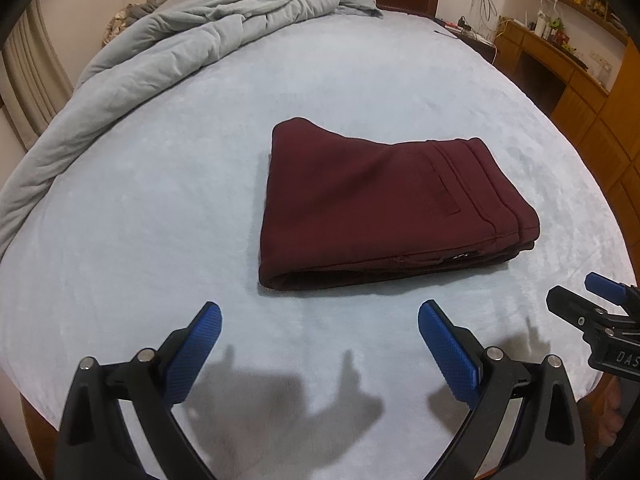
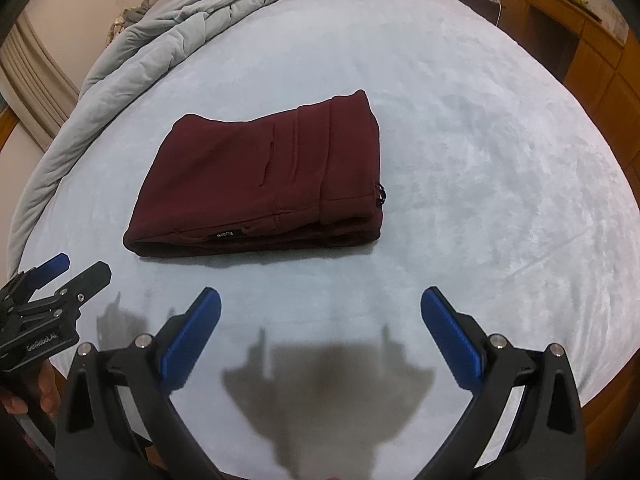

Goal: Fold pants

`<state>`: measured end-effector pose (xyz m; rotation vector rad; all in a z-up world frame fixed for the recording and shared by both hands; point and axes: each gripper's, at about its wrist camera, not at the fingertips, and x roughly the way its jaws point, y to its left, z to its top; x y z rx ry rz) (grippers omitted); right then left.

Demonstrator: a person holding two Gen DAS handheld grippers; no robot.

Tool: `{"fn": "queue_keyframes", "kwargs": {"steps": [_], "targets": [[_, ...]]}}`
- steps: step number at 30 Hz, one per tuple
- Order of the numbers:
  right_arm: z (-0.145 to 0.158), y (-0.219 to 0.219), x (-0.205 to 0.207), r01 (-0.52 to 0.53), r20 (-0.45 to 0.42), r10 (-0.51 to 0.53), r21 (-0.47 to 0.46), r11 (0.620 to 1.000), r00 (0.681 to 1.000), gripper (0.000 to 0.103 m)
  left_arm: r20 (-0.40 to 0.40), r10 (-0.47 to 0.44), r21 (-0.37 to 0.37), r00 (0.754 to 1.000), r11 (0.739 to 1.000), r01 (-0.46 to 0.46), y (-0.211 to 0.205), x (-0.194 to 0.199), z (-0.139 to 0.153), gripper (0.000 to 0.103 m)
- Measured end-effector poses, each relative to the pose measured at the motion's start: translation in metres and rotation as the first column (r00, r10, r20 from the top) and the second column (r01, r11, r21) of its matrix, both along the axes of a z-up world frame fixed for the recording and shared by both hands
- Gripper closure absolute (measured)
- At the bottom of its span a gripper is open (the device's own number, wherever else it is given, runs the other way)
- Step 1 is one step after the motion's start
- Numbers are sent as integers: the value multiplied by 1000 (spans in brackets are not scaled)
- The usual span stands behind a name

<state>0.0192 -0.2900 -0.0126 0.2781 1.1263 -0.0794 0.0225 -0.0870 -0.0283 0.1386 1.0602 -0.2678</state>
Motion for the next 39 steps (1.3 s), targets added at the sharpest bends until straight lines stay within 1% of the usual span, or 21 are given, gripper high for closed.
{"fn": "queue_keyframes", "kwargs": {"steps": [22,32,39], "targets": [[-13,3,9,-10,-19,10,2,1000,1000,3,-14,-7,23,1000,1000,7,-7,9,-10,4],[-16,0,12,-15,-23,15,-2,1000,1000,3,12,-6,31,1000,1000,6,-8,7,-10,4],[-16,0,12,-15,-24,15,-4,1000,1000,3,-14,-5,16,1000,1000,6,-5,11,-11,4]]}}
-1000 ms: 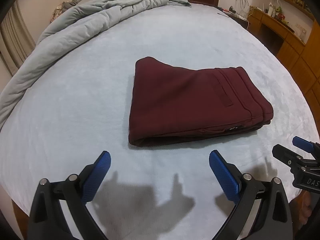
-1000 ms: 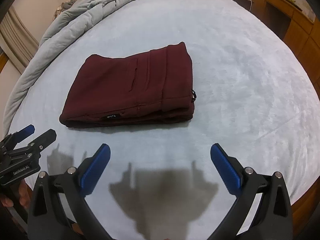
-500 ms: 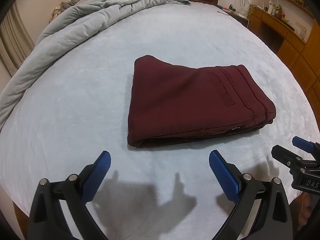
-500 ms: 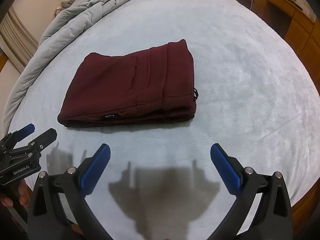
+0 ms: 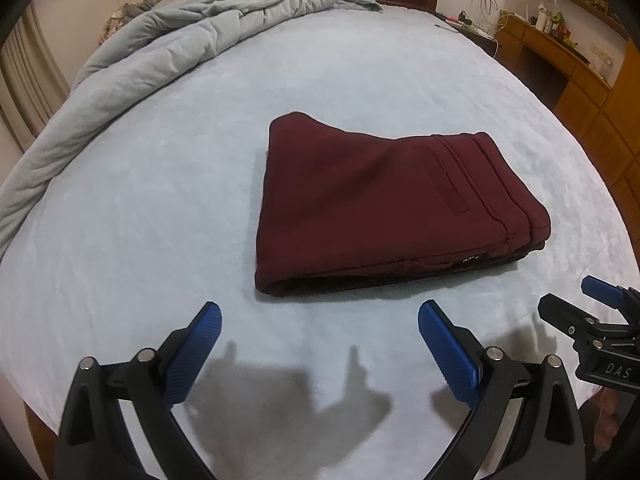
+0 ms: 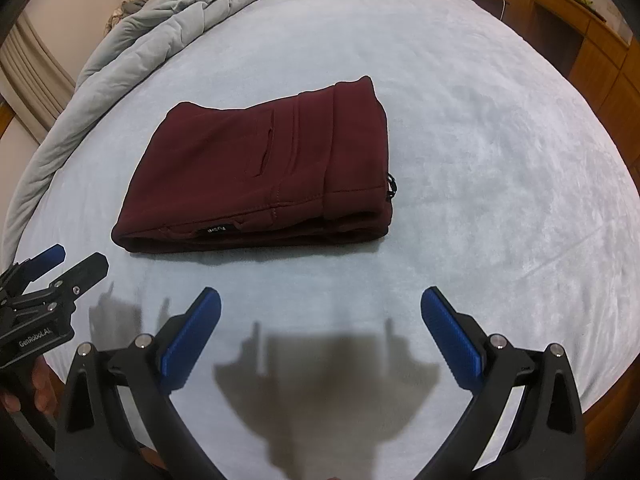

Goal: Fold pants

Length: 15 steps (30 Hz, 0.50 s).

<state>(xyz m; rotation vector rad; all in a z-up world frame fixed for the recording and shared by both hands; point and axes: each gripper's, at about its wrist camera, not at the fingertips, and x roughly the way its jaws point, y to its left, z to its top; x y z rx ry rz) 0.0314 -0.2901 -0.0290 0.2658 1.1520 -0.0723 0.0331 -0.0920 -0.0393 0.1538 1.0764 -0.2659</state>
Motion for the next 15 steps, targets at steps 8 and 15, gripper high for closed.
{"fn": "queue_keyframes", "kwargs": {"steps": [8,15], "targets": [[-2,-4,2,-4,1,4,8,1000,1000,3,-2,7,-6,1000,1000,-7,2,1,1,4],[-1,-5,2,-1,2,1,4,1000,1000,3,2,2,-6,1000,1000,-2,1,0,1,4]]}}
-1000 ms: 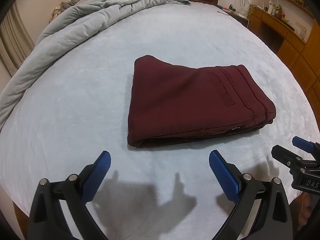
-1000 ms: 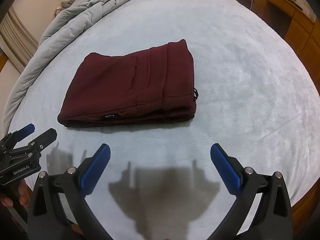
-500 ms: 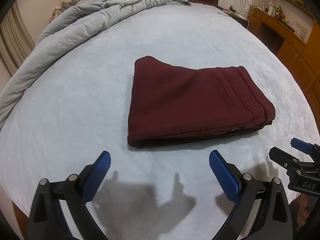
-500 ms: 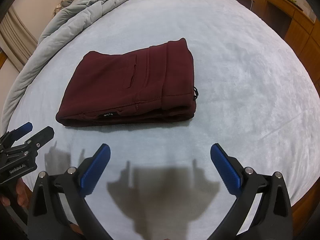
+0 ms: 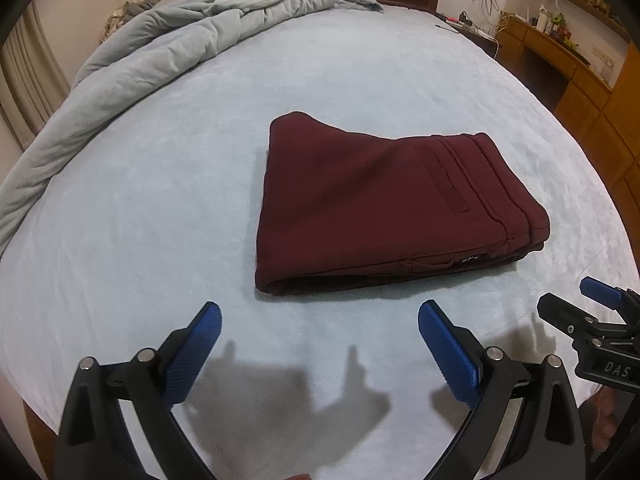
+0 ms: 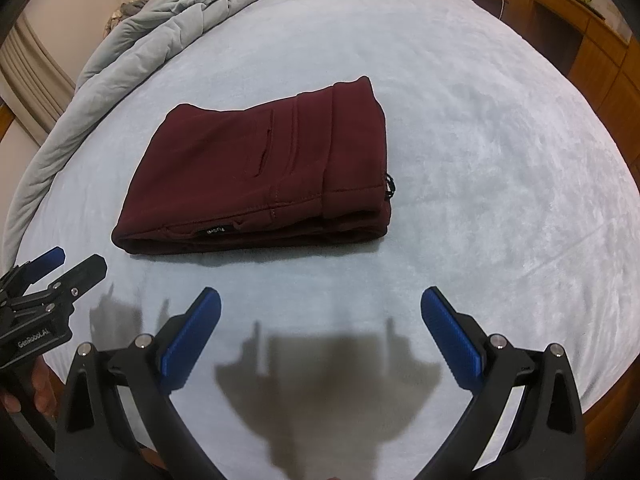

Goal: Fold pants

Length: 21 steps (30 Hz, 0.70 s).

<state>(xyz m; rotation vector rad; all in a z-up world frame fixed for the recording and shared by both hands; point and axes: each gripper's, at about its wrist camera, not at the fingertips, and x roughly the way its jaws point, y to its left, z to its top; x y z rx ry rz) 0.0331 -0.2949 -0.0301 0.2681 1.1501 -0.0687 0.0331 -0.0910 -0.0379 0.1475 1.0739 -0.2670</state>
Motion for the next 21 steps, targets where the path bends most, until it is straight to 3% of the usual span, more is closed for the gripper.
{"fn": "queue_keyframes", "kwargs": {"steps": [21], "targets": [[3,-1,-2,16,12,-16,3,1000,1000,3,12,6,-4,1000,1000,-6,-3,-2,6,4]]}}
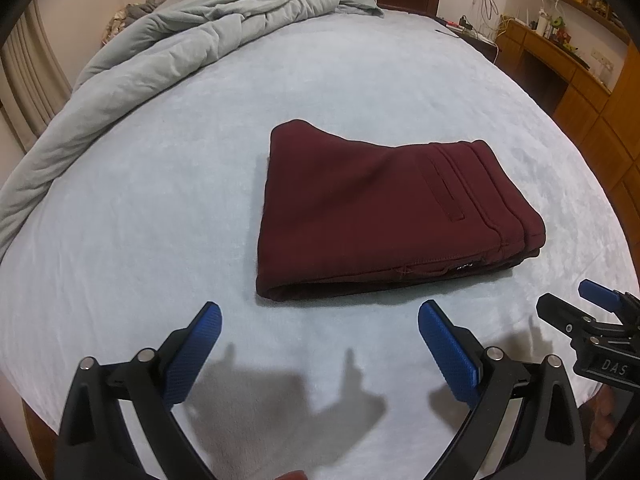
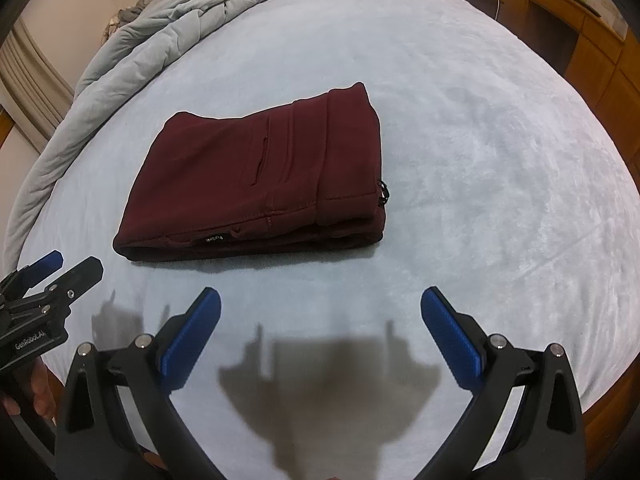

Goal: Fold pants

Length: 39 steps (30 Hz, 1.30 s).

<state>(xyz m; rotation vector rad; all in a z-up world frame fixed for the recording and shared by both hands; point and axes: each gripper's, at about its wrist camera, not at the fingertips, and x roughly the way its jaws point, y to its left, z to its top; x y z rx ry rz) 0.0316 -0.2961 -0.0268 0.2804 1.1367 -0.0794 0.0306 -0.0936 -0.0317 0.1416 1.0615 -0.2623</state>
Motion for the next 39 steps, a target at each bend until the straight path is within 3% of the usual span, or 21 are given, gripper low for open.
{"fn": "queue_keyframes", "kwargs": {"steps": [39], "targets": [[15,6,-12,25,30,-25,-7,1000,999,3,55,14,-2,998,1000,-14,5,-10,24,4]]}}
